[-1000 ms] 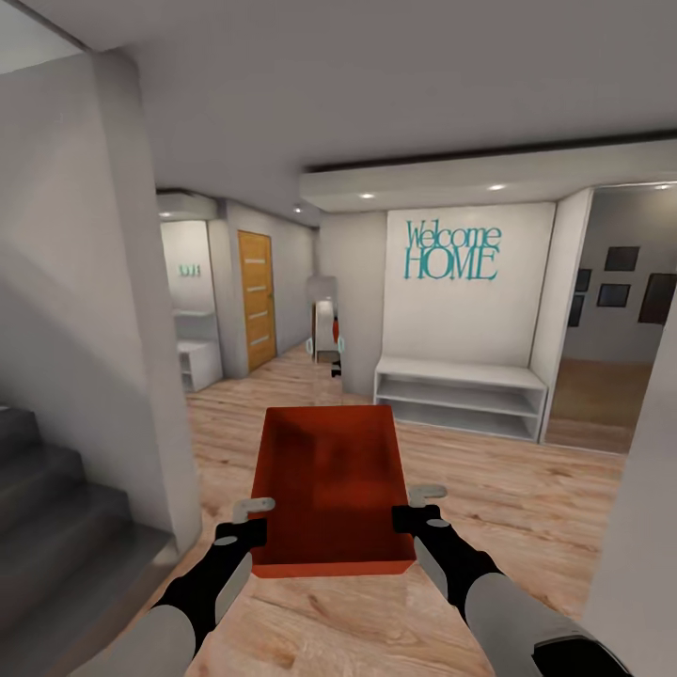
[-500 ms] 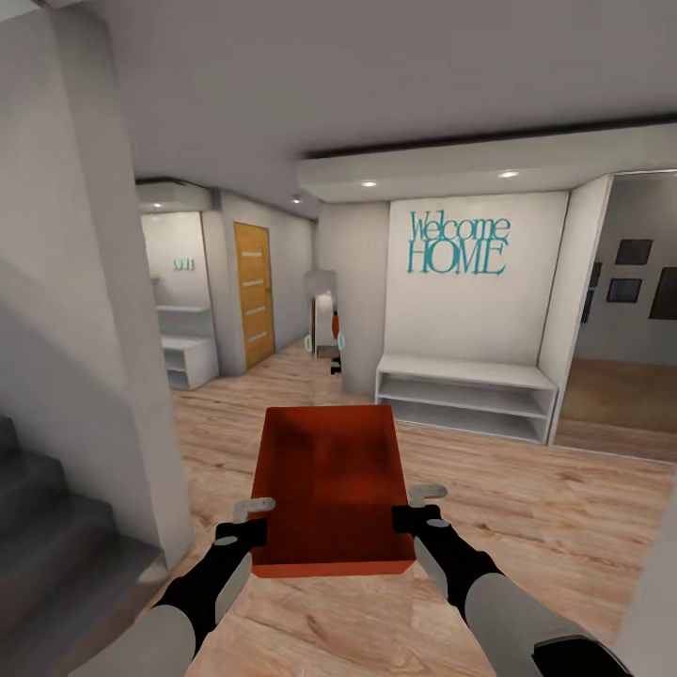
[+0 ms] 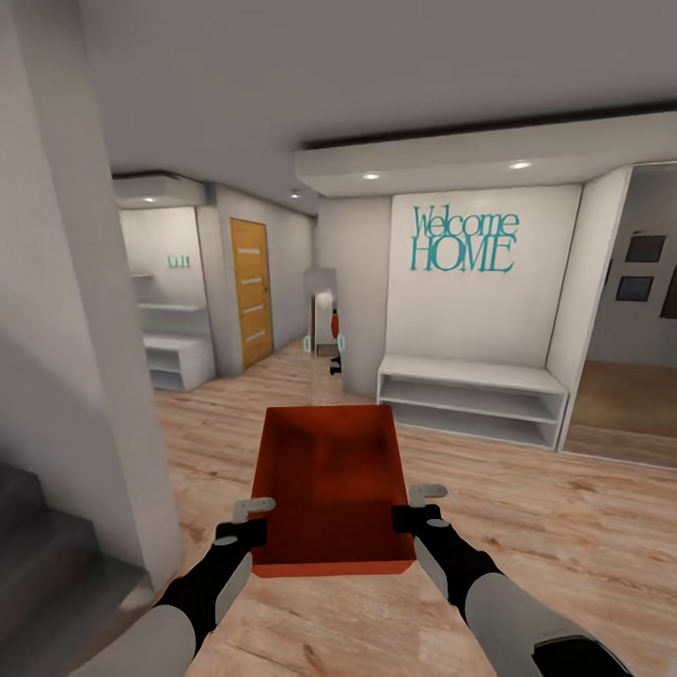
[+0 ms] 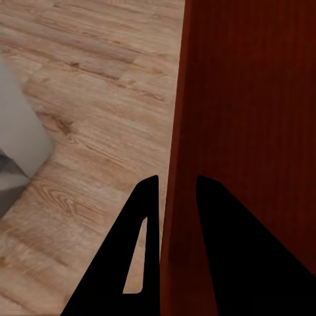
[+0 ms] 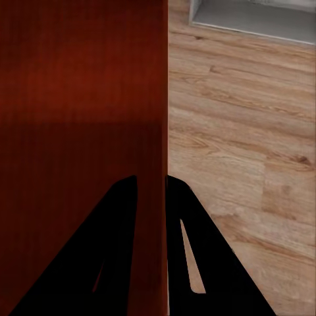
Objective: Move the two storage containers from the living room to the garage. In the garage, place one container on the floor and stack the other container on top of it (either order is fine).
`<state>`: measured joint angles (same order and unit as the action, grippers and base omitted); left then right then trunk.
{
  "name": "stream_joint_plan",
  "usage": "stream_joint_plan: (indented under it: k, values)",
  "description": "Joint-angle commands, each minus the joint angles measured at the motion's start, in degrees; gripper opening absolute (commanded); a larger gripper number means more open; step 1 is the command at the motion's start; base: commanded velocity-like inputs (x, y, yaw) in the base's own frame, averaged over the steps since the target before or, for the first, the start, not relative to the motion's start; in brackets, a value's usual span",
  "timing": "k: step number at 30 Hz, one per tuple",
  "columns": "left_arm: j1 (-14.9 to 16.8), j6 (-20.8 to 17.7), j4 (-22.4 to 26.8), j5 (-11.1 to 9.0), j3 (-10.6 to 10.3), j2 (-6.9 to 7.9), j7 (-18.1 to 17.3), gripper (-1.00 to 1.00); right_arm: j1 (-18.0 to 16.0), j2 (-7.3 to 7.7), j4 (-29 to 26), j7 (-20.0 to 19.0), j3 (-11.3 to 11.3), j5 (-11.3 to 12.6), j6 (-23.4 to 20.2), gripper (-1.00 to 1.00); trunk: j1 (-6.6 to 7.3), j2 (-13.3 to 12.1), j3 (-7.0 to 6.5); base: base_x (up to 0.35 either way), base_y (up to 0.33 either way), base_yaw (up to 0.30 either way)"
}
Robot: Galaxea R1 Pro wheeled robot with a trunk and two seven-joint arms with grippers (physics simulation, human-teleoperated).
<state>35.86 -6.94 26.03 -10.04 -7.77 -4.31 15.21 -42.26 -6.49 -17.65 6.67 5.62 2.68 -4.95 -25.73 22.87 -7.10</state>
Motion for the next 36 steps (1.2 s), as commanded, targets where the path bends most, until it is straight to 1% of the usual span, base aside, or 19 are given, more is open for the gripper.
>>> stream_joint_plan:
  k: [1,32,36]
  values:
    - [0.0,-0.4,0.0,-0.8,3.1,3.69,0.8,-1.0,0.0,0.24,-0.3,0.3,0.0,-0.3,1.4,-1.0,-0.05,0.0,0.02,0.325,0.0,0.0]
    - [0.0,-0.4,0.0,-0.8,3.1,3.69,0.8,-1.0,0.0,0.12,-0.4,0.3,0.0,-0.3,1.4,-1.0,-0.05,0.0,0.02,0.325,0.0,0.0]
    - [0.0,-0.4,0.0,-0.8,3.1,3.69,0.8,-1.0,0.0,0.28,-0.4,0.3,0.0,-0.3,1.4,-1.0,-0.05,0.0,0.02,0.325,0.0,0.122]
